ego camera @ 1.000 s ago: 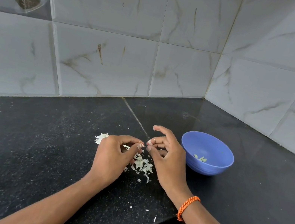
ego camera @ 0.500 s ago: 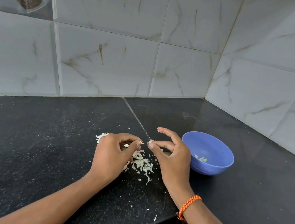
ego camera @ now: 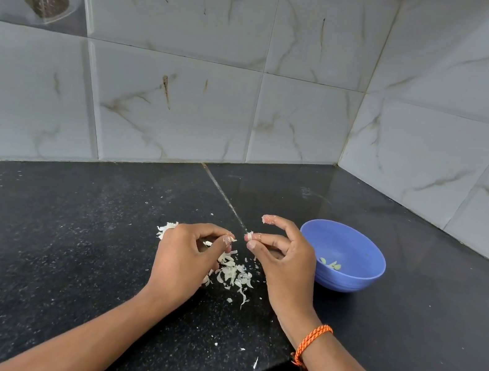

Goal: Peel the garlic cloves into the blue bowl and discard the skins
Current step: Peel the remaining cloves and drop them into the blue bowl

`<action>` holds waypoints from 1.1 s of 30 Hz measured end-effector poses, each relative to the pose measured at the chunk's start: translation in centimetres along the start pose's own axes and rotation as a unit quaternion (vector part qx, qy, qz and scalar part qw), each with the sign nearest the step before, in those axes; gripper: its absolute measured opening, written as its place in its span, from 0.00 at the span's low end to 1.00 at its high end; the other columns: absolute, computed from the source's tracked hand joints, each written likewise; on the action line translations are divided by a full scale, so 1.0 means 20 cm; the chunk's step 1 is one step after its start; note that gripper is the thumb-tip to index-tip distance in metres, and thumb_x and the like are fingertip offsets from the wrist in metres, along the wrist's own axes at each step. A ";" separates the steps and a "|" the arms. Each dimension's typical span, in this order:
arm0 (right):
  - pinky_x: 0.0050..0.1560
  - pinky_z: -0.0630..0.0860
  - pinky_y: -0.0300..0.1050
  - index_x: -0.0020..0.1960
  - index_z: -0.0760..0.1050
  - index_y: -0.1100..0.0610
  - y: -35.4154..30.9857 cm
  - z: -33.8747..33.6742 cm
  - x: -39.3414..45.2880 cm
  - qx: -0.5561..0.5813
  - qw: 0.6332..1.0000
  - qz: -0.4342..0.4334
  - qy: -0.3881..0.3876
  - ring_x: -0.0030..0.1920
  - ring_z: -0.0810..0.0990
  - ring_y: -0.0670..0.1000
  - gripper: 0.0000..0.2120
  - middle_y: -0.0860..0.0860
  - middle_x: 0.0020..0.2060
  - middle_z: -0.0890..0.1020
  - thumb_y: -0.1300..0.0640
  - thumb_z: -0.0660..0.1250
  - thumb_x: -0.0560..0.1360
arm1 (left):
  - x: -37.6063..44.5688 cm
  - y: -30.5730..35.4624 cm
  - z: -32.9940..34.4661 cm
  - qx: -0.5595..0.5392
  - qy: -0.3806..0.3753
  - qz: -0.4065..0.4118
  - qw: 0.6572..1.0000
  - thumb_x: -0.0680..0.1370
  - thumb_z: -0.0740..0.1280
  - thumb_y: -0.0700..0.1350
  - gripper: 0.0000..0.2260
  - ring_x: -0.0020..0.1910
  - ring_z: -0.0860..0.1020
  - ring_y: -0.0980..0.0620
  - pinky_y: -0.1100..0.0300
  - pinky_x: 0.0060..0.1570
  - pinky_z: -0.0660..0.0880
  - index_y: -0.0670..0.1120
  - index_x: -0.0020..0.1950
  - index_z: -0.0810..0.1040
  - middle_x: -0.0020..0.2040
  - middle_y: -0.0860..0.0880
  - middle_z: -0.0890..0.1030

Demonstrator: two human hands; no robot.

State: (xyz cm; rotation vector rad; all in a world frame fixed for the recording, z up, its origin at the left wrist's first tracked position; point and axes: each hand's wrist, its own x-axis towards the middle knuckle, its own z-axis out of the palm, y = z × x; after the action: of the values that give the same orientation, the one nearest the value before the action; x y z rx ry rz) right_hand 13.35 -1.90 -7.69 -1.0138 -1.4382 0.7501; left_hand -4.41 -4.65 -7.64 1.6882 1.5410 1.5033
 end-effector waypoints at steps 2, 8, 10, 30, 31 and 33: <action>0.55 0.83 0.39 0.64 0.80 0.50 -0.01 0.00 0.00 0.001 1.000 -0.002 0.009 0.51 0.88 0.42 0.19 0.44 0.45 0.90 0.61 0.79 0.76 | 0.00 0.00 0.00 0.004 -0.001 0.001 1.000 0.83 0.73 0.46 0.05 0.32 0.85 0.56 0.64 0.38 0.79 0.54 0.53 0.89 0.41 0.61 0.87; 0.53 0.85 0.45 0.59 0.83 0.55 -0.01 0.00 0.00 0.042 0.999 0.016 0.005 0.48 0.89 0.48 0.14 0.48 0.44 0.90 0.61 0.80 0.75 | 0.00 0.00 0.00 0.010 0.001 -0.001 1.000 0.83 0.73 0.46 0.05 0.32 0.85 0.56 0.66 0.36 0.78 0.54 0.52 0.89 0.40 0.62 0.87; 0.52 0.85 0.45 0.58 0.83 0.56 -0.02 0.01 0.00 0.054 0.998 0.018 -0.003 0.47 0.90 0.50 0.13 0.49 0.44 0.90 0.62 0.79 0.75 | 0.00 0.00 0.00 0.010 0.000 -0.001 1.000 0.83 0.73 0.46 0.05 0.32 0.85 0.56 0.66 0.36 0.78 0.54 0.52 0.89 0.40 0.61 0.87; 0.42 0.77 0.36 0.41 0.85 0.48 0.03 0.02 0.02 -0.111 0.992 -0.051 0.013 0.43 0.78 0.48 0.10 0.47 0.49 0.76 0.61 0.83 0.71 | 0.00 0.01 -0.01 0.014 0.005 -0.008 1.000 0.82 0.73 0.45 0.06 0.32 0.85 0.57 0.62 0.38 0.80 0.55 0.50 0.89 0.39 0.61 0.87; 0.43 0.79 0.38 0.42 0.84 0.48 0.03 0.02 0.02 -0.112 0.992 -0.054 0.011 0.44 0.78 0.48 0.12 0.47 0.49 0.76 0.63 0.83 0.70 | 0.00 0.01 0.00 0.014 0.005 -0.010 1.000 0.82 0.73 0.45 0.06 0.32 0.85 0.57 0.62 0.38 0.79 0.55 0.50 0.89 0.39 0.61 0.87; 0.44 0.79 0.39 0.44 0.84 0.48 0.03 0.02 0.02 -0.114 0.992 -0.058 0.002 0.44 0.79 0.49 0.14 0.46 0.50 0.76 0.65 0.82 0.71 | 0.00 0.01 0.00 0.012 0.004 -0.012 1.000 0.82 0.73 0.45 0.06 0.32 0.85 0.57 0.63 0.37 0.79 0.55 0.50 0.89 0.40 0.61 0.87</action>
State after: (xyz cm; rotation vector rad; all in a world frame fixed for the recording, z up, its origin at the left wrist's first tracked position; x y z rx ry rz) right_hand 12.99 -1.32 -8.11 -1.0937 -1.5911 0.5069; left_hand -4.40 -4.73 -7.41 1.6724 1.5836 1.4883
